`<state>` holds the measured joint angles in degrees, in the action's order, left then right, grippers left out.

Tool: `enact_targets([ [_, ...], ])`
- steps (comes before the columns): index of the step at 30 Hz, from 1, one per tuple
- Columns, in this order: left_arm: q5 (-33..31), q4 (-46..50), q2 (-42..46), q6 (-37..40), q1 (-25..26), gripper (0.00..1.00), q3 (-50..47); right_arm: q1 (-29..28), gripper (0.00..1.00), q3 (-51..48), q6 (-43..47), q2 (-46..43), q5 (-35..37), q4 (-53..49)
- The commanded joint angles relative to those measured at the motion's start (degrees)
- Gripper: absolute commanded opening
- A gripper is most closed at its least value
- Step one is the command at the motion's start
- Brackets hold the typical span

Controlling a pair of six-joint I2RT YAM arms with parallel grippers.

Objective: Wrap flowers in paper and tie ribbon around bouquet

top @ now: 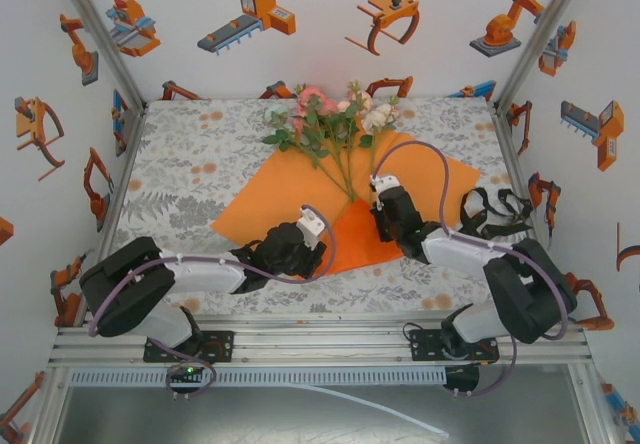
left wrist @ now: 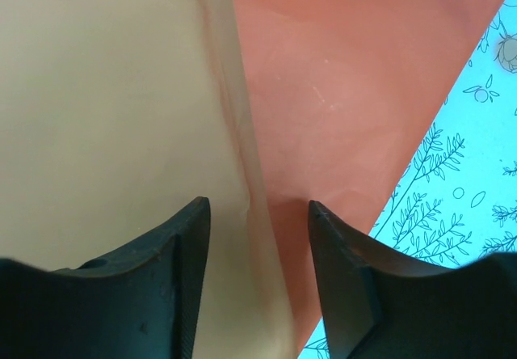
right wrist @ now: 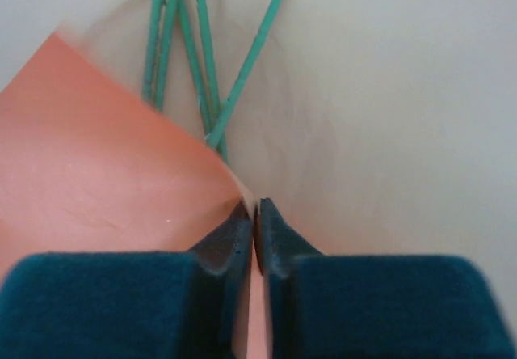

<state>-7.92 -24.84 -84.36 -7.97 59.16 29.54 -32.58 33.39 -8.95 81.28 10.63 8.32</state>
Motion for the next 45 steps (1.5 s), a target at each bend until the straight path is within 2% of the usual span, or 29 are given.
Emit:
enact_targets([
  [1, -1.49, 4.97, 4.73, -1.40, -0.31, 0.53, 3.16, 0.41, 0.34, 3.64, -2.12, 0.64, 1.29, -3.21],
  [5, 0.17, 15.10, 10.26, -1.04, 1.06, 0.57, 9.65, 0.54, 0.38, 5.93, -2.75, 0.54, -0.22, -6.08],
  [8, 1.42, 16.60, 9.03, 0.46, 4.41, 0.59, 14.66, 0.93, 0.47, 8.53, -5.01, 0.14, 1.59, -10.55],
  [11, 3.14, 14.23, 3.47, 1.61, 7.39, 0.58, 18.32, 1.20, 0.53, 10.08, -6.35, -1.11, 1.58, -12.92],
  [16, 6.55, 6.90, -8.78, 3.11, 8.04, 0.56, 20.72, 2.00, 0.63, 11.13, -7.49, -3.32, 3.35, -17.50],
  [19, 7.25, 4.94, -14.17, 4.47, 8.05, 0.55, 21.87, 2.84, 0.65, 10.95, -8.40, -5.44, 3.17, -19.83],
  [23, 6.61, 2.86, -16.81, 4.10, 7.41, 0.55, 21.44, 3.31, 0.65, 12.31, -12.71, -11.11, 2.29, -28.85],
  [28, 7.05, 1.01, -17.61, -0.24, 5.05, 0.56, 19.98, 3.27, 0.63, 10.30, -21.53, -20.77, -3.93, -37.62],
  [30, 8.38, -0.92, -17.55, -2.57, 4.08, 0.55, 18.86, 3.24, 0.61, 7.62, -26.85, -24.01, -7.66, -36.72],
  [33, 9.01, -2.14, -17.14, -3.63, 3.60, 0.55, 17.90, 3.31, 0.60, 2.80, -31.35, -24.34, -12.45, -29.59],
  [37, 8.31, -1.67, -16.73, -3.63, 3.64, 0.55, 17.37, 3.93, 0.59, 1.07, -31.89, -18.54, -5.56, -26.16],
  [45, 5.04, -1.26, -15.40, -5.55, 3.08, 0.55, 13.89, 12.75, 0.59, -2.86, -27.59, -11.93, 1.29, -23.23],
])
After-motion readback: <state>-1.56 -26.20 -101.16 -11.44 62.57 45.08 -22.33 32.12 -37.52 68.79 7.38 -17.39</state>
